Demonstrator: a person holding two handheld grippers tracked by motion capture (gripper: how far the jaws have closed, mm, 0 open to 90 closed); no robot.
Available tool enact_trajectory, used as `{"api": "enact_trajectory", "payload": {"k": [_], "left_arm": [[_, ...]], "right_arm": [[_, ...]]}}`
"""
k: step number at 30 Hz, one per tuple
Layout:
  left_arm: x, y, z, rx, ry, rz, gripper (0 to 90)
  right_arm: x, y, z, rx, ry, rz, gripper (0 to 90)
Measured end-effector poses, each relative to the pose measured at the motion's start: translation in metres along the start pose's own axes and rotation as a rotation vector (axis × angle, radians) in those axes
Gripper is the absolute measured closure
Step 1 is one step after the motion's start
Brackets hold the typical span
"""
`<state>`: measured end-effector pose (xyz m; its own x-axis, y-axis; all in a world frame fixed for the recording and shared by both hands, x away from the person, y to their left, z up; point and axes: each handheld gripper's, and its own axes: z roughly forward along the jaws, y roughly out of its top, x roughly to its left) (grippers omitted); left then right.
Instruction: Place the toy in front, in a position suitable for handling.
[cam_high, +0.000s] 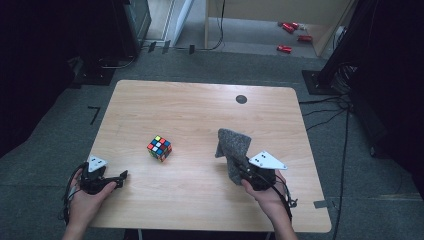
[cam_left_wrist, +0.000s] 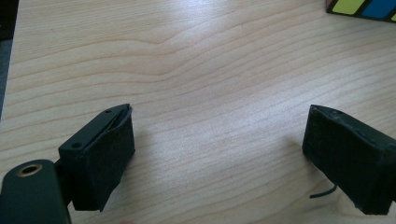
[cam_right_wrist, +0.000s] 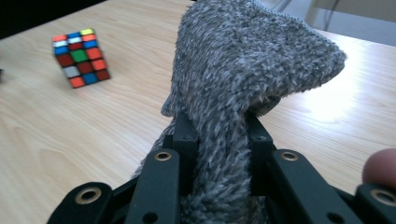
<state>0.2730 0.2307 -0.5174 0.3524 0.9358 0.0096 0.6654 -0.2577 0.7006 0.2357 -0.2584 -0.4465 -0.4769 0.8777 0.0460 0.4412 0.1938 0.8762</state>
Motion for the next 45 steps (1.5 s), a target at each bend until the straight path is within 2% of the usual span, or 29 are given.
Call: {"api": "enact_trajectory", "payload": {"k": [7, 11, 19, 28, 33, 36, 41, 45], "left_arm": [[0.0, -0.001, -0.001, 0.003, -0.004, 0.005, 10.0], [-0.002, 0.0, -0.001, -0.004, 0.014, 0.019, 10.0], [-0.009, 0.003, -0.001, -0.02, -0.024, 0.031, 10.1], [-0.019, 0.008, 0.0, -0.04, -0.064, 0.038, 10.1], [-0.024, 0.014, -0.001, -0.064, -0.092, 0.034, 10.0], [-0.028, 0.019, -0.001, -0.077, -0.105, 0.032, 10.0], [-0.032, 0.026, -0.001, -0.092, -0.126, 0.035, 10.0], [-0.035, 0.033, 0.0, -0.101, -0.142, 0.037, 10.0]], "right_arm": [[-0.021, -0.01, -0.002, -0.001, -0.058, 0.05, 73.4], [-0.029, -0.014, -0.002, 0.003, -0.079, 0.067, 73.3], [-0.046, -0.032, 0.006, 0.039, -0.143, 0.104, 72.9], [-0.059, -0.048, 0.014, 0.081, -0.164, 0.141, 72.8], [-0.066, -0.06, 0.023, 0.127, -0.177, 0.153, 72.2], [-0.068, -0.061, 0.024, 0.129, -0.167, 0.162, 72.0], [-0.067, -0.066, 0.029, 0.136, -0.162, 0.135, 72.5], [-0.068, -0.066, 0.029, 0.135, -0.158, 0.143, 73.1]]}}
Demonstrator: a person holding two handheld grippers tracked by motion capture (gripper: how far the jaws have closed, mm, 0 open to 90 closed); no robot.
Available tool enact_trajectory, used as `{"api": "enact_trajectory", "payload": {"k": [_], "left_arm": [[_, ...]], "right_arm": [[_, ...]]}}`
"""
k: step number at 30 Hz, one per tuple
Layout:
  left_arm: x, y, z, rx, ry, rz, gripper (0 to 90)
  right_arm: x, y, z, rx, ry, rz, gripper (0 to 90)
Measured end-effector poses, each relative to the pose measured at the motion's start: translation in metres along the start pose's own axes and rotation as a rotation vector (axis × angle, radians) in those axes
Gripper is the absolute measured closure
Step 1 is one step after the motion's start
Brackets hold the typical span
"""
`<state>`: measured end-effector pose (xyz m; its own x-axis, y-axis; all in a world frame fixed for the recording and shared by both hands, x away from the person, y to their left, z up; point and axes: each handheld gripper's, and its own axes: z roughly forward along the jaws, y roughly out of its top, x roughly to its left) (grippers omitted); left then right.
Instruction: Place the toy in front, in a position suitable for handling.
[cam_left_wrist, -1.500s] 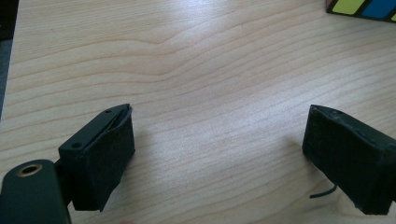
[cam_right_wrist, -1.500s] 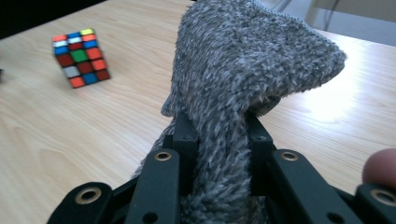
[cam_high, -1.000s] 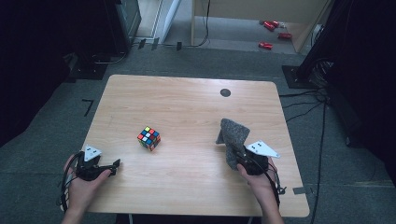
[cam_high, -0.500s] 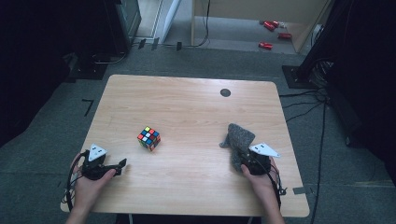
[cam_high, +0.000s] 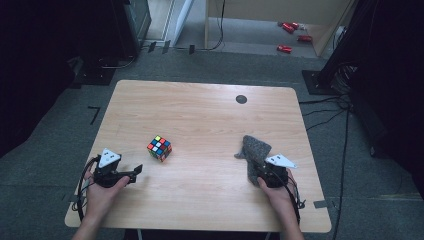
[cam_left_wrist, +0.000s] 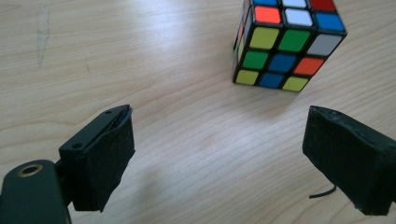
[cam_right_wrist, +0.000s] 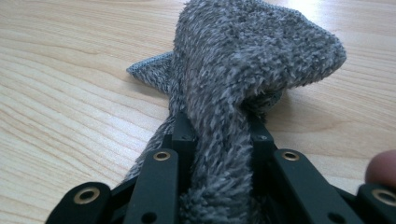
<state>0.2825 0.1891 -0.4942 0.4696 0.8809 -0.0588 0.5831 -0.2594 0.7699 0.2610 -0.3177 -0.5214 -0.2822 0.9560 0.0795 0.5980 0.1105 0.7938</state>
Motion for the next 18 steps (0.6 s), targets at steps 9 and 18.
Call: {"api": "enact_trajectory", "payload": {"k": [9, 18], "left_arm": [[-0.012, 0.017, 0.012, -0.004, -0.041, 0.019, 10.0], [-0.026, 0.031, 0.031, -0.007, -0.066, 0.023, 10.0]], "right_arm": [[-0.001, 0.0, 0.0, 0.003, 0.009, 0.009, 73.2], [-0.001, 0.0, 0.0, 0.004, 0.012, 0.012, 73.2]]}}
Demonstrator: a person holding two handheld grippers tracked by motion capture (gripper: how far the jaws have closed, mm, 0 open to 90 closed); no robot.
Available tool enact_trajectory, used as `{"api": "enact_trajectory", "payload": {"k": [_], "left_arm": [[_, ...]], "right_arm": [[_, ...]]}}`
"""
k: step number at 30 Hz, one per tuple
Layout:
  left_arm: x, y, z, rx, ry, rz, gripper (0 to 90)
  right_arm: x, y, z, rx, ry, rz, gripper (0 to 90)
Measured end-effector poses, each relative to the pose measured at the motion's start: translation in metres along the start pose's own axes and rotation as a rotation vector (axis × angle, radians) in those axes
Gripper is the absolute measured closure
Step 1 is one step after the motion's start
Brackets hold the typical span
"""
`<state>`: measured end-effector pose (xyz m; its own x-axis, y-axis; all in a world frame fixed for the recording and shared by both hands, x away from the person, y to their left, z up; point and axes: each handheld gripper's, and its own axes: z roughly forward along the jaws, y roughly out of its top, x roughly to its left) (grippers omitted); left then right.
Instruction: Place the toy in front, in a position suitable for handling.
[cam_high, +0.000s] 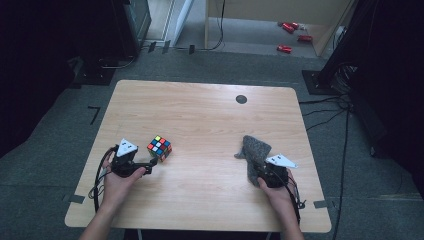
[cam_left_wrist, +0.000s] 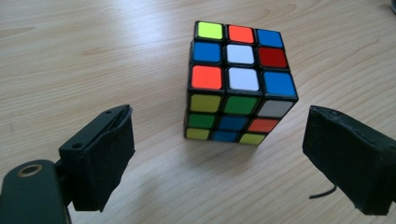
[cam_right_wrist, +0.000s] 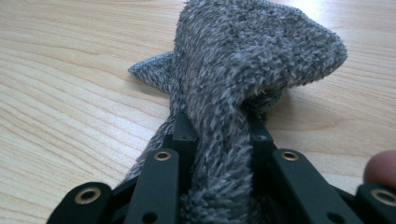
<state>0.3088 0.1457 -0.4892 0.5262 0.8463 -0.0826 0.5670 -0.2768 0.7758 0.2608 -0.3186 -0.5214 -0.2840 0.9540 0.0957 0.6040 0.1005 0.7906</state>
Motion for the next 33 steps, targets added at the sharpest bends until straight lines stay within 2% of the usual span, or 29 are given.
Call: {"api": "enact_trajectory", "payload": {"k": [4, 17, 22, 27, 29, 33], "left_arm": [[-0.004, 0.002, 0.008, 0.009, -0.002, 0.002, 10.0], [-0.008, 0.004, 0.035, 0.074, 0.029, 0.024, 10.0], [-0.01, 0.003, 0.042, 0.096, 0.035, 0.041, 10.1], [-0.01, 0.004, 0.046, 0.116, 0.047, 0.041, 10.5], [-0.01, 0.003, 0.048, 0.117, 0.053, 0.034, 14.8], [-0.012, 0.003, 0.049, 0.119, 0.072, 0.061, 14.9]], "right_arm": [[0.0, 0.0, 0.0, 0.0, 0.001, 0.002, 73.2], [0.0, 0.0, 0.0, 0.0, 0.001, 0.001, 73.1], [0.0, 0.0, 0.0, 0.0, 0.001, 0.001, 73.1], [0.0, 0.0, 0.0, 0.001, 0.002, 0.001, 73.1], [0.0, 0.0, 0.0, 0.0, 0.001, 0.0, 73.1], [0.0, 0.0, 0.0, 0.0, 0.001, -0.003, 73.1]]}}
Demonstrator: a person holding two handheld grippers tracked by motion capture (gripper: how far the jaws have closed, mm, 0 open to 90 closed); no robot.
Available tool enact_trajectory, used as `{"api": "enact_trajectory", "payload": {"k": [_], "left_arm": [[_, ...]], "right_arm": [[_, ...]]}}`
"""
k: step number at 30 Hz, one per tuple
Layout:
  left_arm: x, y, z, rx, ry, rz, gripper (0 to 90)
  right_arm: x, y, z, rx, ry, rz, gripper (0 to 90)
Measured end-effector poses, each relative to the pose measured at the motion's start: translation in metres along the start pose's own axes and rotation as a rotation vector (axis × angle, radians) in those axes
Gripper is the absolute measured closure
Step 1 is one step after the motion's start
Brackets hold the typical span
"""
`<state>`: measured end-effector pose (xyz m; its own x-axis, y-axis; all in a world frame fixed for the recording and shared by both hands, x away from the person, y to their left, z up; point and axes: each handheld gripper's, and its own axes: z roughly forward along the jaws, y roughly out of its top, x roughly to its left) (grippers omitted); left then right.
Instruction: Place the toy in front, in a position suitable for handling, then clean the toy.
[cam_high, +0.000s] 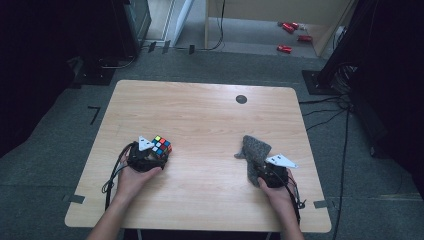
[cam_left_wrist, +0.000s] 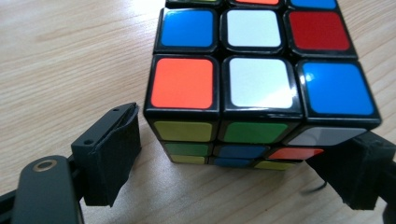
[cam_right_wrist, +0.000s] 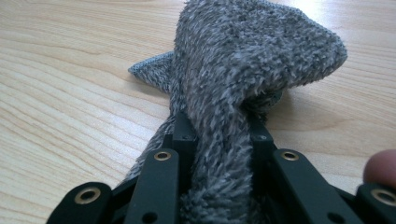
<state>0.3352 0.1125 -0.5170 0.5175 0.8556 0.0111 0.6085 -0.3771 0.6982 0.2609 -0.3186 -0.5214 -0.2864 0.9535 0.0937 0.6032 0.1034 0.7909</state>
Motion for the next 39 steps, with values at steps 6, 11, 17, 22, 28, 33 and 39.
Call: {"api": "enact_trajectory", "payload": {"k": [6, 11, 17, 22, 28, 33, 39], "left_arm": [[0.0, -0.001, -0.001, -0.032, -0.006, 0.006, 27.5], [0.0, -0.002, -0.002, -0.043, -0.018, 0.013, 34.8], [-0.001, -0.003, -0.003, -0.045, -0.003, 0.019, 35.2], [-0.004, -0.002, -0.009, -0.085, -0.004, 0.03, 35.3], [-0.011, 0.005, -0.019, -0.116, -0.03, 0.049, 35.3], [-0.022, 0.011, -0.026, -0.142, -0.043, 0.067, 35.3], [-0.034, 0.017, -0.029, -0.163, -0.079, 0.084, 35.3]], "right_arm": [[0.0, 0.0, 0.0, 0.001, 0.0, -0.003, 73.1], [-0.001, 0.0, 0.0, 0.001, 0.005, -0.001, 73.1], [-0.001, 0.001, 0.001, 0.006, 0.008, -0.015, 73.5], [-0.002, 0.001, 0.002, 0.012, 0.014, -0.023, 73.8], [-0.003, 0.001, 0.001, 0.004, 0.016, -0.015, 73.8], [-0.001, 0.001, 0.002, 0.003, 0.004, -0.022, 74.2], [0.001, 0.002, 0.001, -0.007, -0.011, -0.03, 75.7]]}}
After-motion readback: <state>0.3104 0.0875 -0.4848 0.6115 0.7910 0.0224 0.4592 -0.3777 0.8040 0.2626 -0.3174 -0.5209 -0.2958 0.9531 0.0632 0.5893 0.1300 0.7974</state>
